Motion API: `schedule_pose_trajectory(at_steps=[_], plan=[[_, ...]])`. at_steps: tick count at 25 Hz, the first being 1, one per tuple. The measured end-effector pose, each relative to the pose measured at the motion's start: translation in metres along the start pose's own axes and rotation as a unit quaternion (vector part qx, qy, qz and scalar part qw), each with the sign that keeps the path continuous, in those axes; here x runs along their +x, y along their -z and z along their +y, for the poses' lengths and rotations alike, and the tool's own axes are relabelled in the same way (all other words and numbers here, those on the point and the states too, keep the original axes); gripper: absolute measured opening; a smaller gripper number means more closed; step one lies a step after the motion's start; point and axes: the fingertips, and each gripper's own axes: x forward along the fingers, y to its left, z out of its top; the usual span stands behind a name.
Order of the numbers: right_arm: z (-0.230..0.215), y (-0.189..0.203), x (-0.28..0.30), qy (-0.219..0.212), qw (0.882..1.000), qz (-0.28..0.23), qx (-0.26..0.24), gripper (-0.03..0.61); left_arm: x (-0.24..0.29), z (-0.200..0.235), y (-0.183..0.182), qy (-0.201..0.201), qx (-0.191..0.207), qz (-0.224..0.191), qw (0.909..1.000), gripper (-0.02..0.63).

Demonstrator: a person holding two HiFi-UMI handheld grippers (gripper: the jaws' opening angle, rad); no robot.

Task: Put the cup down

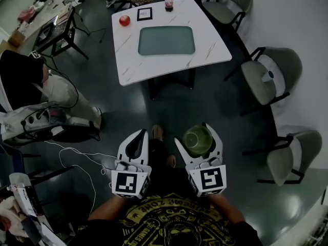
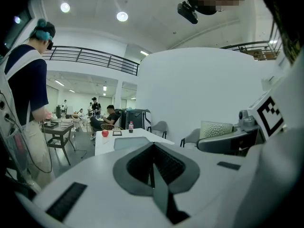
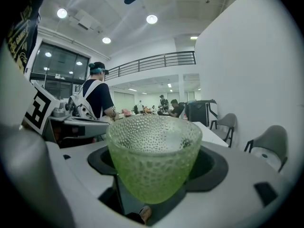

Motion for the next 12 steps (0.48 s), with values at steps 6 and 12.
schedule_pose_trajectory(at_steps=[6,12], plan=[[-0.017,-0.005,0.023,0.008,1.000,0.001,0.000,0.387,0.035,0.002,-0.007,0.013,-0.001,0.001,0.9999,0.009],[-0.033,-0.003,0.057,0.006,1.000,0.005,0.011,0.387,0.074,0.017,-0.012,0.020,-0.001,0.008,0.9998,0.009]])
